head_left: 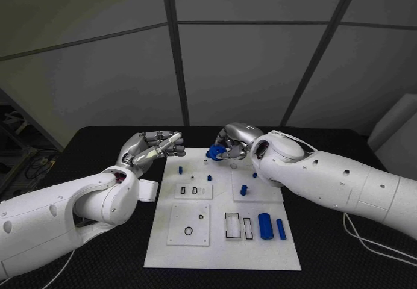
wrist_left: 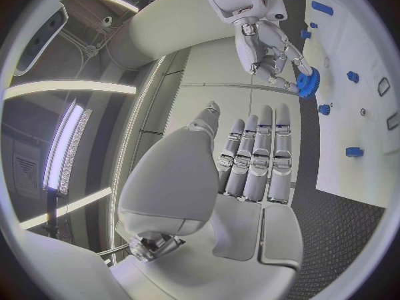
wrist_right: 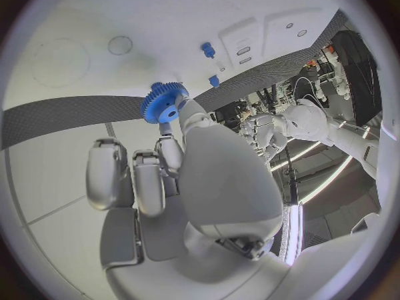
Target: Assemble the parts on the task board
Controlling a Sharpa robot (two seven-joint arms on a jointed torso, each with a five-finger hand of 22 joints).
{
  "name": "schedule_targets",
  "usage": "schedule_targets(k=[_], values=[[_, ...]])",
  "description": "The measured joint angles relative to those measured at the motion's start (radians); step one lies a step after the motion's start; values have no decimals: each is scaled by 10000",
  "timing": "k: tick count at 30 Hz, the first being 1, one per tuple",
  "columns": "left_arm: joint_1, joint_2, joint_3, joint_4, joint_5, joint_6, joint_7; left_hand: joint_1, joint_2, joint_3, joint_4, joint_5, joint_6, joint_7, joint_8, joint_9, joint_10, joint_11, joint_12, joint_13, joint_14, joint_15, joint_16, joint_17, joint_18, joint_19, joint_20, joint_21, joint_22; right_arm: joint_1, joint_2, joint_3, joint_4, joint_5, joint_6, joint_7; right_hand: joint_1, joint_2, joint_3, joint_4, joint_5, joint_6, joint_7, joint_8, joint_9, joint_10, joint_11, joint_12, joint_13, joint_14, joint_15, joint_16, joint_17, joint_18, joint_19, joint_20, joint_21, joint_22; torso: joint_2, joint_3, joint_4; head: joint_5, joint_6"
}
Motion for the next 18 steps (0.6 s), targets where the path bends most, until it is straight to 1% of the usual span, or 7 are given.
schedule_targets(k=[4, 6, 10, 16, 18], values=[[0, 37, 0, -7, 0, 4, -3, 0, 0, 0, 0, 0, 0, 0, 0, 0, 0, 0, 0, 0, 0, 0, 0, 2, 0, 0, 0, 0, 0, 1, 445, -27, -296, -203, -62, -5, 12, -12, 20, -20, 42, 2, 2, -38, -10, 0, 0, 0, 0, 0, 0, 0, 8, 0, 0, 0, 0, -1, 9, -2, 3, 1, -7], [0, 44, 0, -8, 0, 6, -4, 0, 0, 0, 0, 0, 0, 0, 0, 0, 0, 0, 0, 0, 0, 0, 0, 10, -1, 0, 0, 0, 0, 2, 566, -59, -391, -267, -72, -5, 12, -12, 20, -20, 44, 3, 3, -39, -66, 0, 0, -1, 0, 0, 0, 0, 8, 1, 0, 0, 0, -1, 12, -2, 3, 16, -15], [0, 50, 0, -16, 0, 8, -6, 0, 0, 0, 0, 0, 0, 0, 0, 0, 0, 0, 0, 0, 0, 0, 0, 9, -1, 0, 0, 0, 0, 0, 804, -110, -665, -393, -79, -7, 12, -13, 59, -59, 49, 4, 3, -86, -67, 0, 0, -4, -11, 0, 0, 0, 7, 1, 35, -35, 0, -1, 16, 0, 2, 35, -35], [1, 78, 1, -42, 0, 12, -8, 0, 0, 0, 1, 0, 0, 0, 0, 0, 0, 0, 0, 0, 0, 0, 0, 9, -1, 0, 0, 0, 0, -5, 1094, -141, -949, -502, -66, -10, 38, -40, 60, -60, 50, 4, 5, -84, -66, 0, 1, -5, -22, 0, 0, 0, 6, 1, 35, -35, 0, -2, 18, 6, -6, 44, -60], [2, 90, 1, -46, 0, 14, -9, 0, 0, 0, 0, 0, 0, 0, 0, 0, 0, 0, 0, 0, 0, 0, 0, 9, -1, 0, 0, 0, 0, -5, 1171, -198, -1011, -528, -54, -10, 37, -40, 60, -60, 50, 5, 5, -83, -67, -1, 1, -5, -22, 0, 0, -1, 6, 1, 35, -35, 0, -2, 18, 10, -7, 50, -75]])
